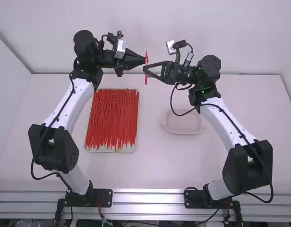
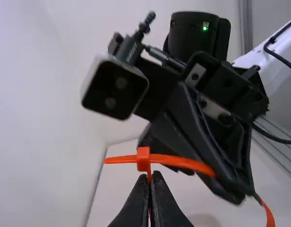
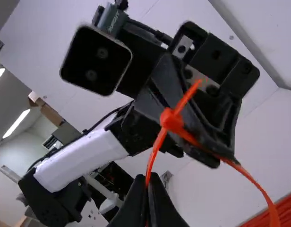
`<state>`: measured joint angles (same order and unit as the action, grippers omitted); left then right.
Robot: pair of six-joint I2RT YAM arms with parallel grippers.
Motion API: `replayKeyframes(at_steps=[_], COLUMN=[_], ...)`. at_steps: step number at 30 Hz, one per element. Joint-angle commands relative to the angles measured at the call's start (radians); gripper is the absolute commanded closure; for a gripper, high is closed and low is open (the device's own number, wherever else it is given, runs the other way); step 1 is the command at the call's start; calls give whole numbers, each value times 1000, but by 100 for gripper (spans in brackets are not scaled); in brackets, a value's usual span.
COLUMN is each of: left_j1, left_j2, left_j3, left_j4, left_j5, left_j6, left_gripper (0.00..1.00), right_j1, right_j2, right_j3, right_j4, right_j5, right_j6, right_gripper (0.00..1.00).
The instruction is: Fasten the cable tie
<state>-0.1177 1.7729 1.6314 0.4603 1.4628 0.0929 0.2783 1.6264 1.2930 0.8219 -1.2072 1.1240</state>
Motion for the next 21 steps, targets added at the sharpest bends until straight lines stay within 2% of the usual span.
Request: replayKeyframes(at_steps=[1, 21], left_j1=[0, -34], left_j2=[0, 0], left_j3=[-4, -4], left_j4=[-18, -7], left_j5=[43, 103], left_j6=[66, 84], left_gripper=[98, 98], right_j1=[-5, -16], right_j2=[-26, -26], right_j3=[31, 31], right_j4=[11, 10], right_j5=[47, 108], right_j6=[31, 24], right_gripper=[100, 100])
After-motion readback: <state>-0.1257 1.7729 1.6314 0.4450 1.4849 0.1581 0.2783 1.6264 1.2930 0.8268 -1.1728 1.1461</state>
